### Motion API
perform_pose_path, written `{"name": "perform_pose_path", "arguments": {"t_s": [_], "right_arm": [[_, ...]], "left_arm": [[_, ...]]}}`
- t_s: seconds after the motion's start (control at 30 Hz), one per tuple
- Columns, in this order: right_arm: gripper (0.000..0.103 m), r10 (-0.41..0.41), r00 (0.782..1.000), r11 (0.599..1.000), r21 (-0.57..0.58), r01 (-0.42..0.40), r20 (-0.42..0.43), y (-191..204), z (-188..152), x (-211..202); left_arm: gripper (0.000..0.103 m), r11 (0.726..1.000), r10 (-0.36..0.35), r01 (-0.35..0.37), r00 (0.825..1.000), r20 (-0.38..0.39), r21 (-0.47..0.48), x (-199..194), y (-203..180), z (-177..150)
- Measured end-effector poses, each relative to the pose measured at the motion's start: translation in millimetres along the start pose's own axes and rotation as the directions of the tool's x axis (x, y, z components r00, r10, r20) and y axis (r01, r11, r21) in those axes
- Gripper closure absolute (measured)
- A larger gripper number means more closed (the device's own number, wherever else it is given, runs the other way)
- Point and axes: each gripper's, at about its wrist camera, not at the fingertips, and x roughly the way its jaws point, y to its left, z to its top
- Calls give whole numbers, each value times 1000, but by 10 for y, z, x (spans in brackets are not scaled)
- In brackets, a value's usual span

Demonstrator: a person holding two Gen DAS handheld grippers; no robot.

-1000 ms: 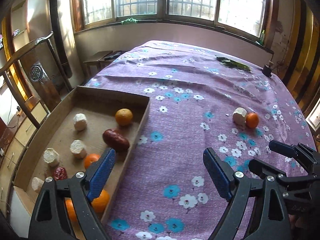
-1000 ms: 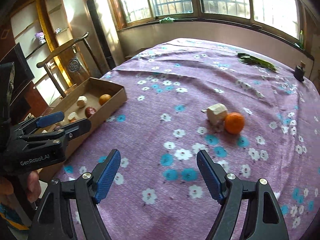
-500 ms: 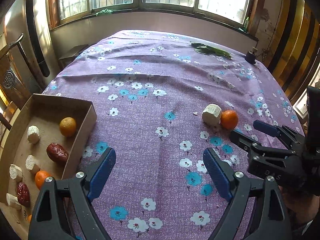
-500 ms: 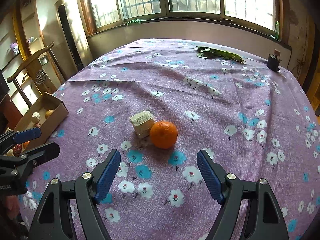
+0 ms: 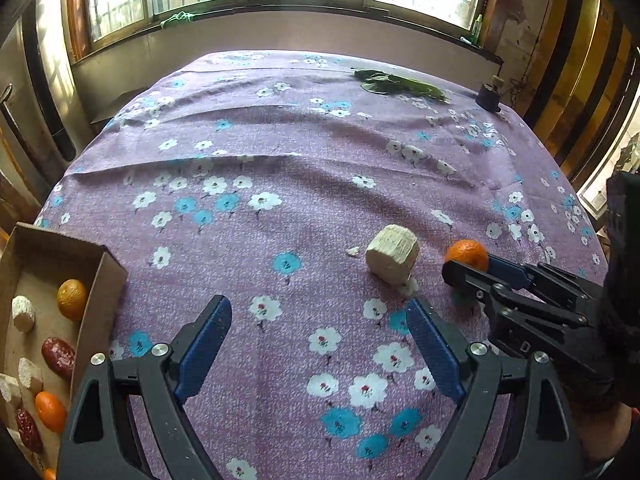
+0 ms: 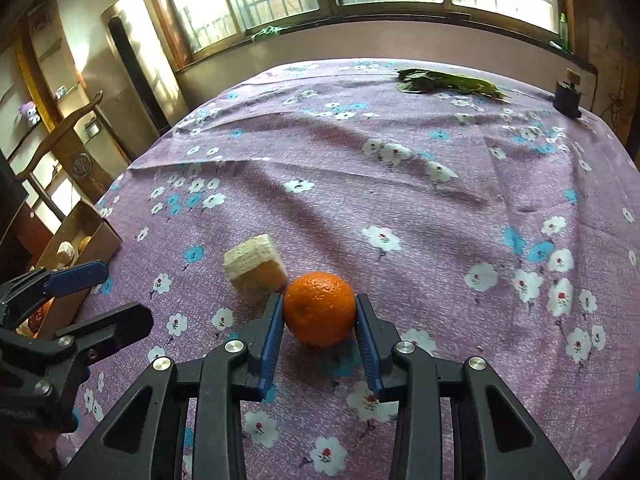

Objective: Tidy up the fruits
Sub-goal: 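Grasp the orange with the right gripper while the left grasps the yam chunk, then carry the yam chunk and orange over the cardboard box with both grippers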

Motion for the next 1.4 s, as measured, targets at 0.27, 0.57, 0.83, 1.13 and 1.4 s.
{"name": "perform_pose_path", "arguments": {"t_s": [0.27, 0.57, 0.83, 1.13, 1.4], "right_arm": [[65, 13, 998, 992, 127, -21, 64, -372, -38, -211], [65, 19, 999, 991, 129, -24, 42, -417, -39, -171], [65, 38, 999, 995, 94, -41, 31, -236, -51, -210], [65, 110, 994, 994, 25, -110, 30, 309, -305, -464], [65, 158, 987, 987, -24, -158, 3, 749, -540, -526]], "left_arm": [[15, 992, -33, 36, 999, -23, 119, 384, -373, 222], [66, 990, -55, 61, 997, -55, 126, 576, -335, 200], [66, 997, -22, 24, 999, -26, 67, 139, -122, -52], [66, 997, 61, -62, 998, 35, 36, -414, 157, -433], [66, 993, 121, -121, 990, 67, -3, -705, 458, -688]]}}
